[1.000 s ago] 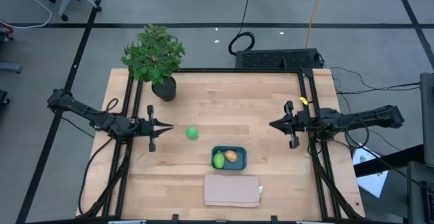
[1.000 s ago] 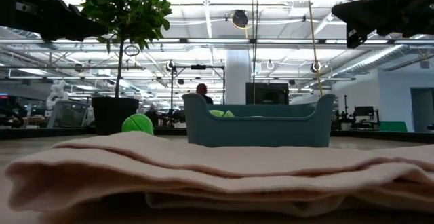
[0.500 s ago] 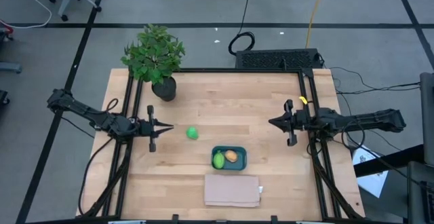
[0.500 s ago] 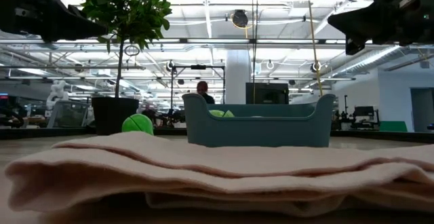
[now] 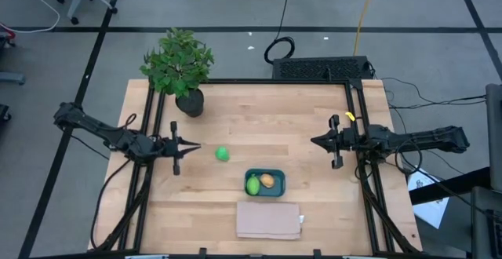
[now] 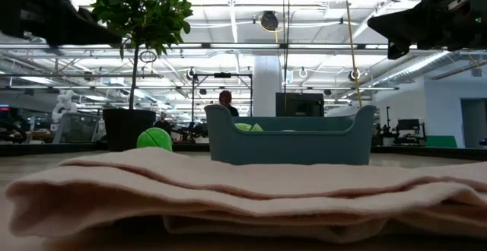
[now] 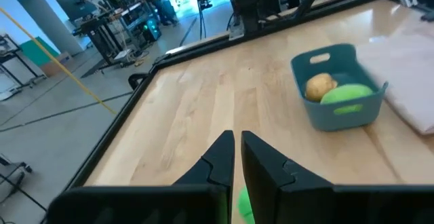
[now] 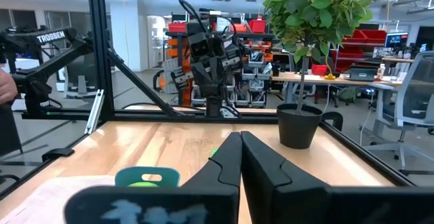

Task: Pick and placing Produce into tupperware
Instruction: Put the green pear into the blue bin

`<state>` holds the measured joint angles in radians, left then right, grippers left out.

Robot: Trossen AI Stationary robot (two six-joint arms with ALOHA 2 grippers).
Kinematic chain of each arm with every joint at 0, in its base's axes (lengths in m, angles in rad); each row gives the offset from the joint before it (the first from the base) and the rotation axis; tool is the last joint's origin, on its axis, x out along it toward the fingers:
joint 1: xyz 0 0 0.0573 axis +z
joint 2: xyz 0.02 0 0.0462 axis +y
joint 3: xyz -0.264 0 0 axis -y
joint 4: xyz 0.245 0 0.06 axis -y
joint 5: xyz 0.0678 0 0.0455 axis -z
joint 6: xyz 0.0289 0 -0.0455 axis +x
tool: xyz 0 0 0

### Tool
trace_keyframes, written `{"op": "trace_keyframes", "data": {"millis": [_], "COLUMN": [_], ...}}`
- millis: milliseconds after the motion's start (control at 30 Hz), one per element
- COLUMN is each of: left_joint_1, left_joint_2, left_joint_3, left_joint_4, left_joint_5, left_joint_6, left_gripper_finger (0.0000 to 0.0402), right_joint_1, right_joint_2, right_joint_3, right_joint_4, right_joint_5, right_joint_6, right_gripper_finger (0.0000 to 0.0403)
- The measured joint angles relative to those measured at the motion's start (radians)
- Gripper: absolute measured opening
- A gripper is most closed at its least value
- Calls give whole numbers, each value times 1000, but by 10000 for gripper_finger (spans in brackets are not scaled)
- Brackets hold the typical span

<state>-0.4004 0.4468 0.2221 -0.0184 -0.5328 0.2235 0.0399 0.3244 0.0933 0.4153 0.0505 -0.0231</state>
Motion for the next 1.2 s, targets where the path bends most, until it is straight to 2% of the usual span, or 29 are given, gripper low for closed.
{"op": "trace_keyframes", "data": {"millis": [167, 367, 533, 667, 833, 1000, 1200], "left_joint_1": [0, 27, 59, 85, 134, 191, 240], "left_joint_2": [115, 268, 350, 392, 458, 572, 692], "left_joint_3": [147, 322, 364, 375, 396, 439, 508], "left_joint_4": [-102, -282, -294, -294, -303, -332, -337], "left_joint_5": [3, 71, 86, 134, 231, 309, 377], "left_joint_6": [-37, -88, 4, 55, 15, 20, 77], "left_gripper_finger": [49, 113, 181, 233, 283, 307, 310], "right_joint_1": [0, 0, 0, 0, 0, 0, 0], "right_joint_2": [0, 0, 1, 1, 1, 1, 2], "right_joint_3": [0, 0, 0, 0, 0, 0, 0], "right_joint_4": [0, 0, 0, -1, -1, -1, -2], "right_joint_5": [1, 5, 5, 5, 5, 5, 5], "right_joint_6": [0, 4, 11, 23, 41, 42, 42], "right_gripper_finger": [0, 0, 0, 0, 0, 0, 0]}}
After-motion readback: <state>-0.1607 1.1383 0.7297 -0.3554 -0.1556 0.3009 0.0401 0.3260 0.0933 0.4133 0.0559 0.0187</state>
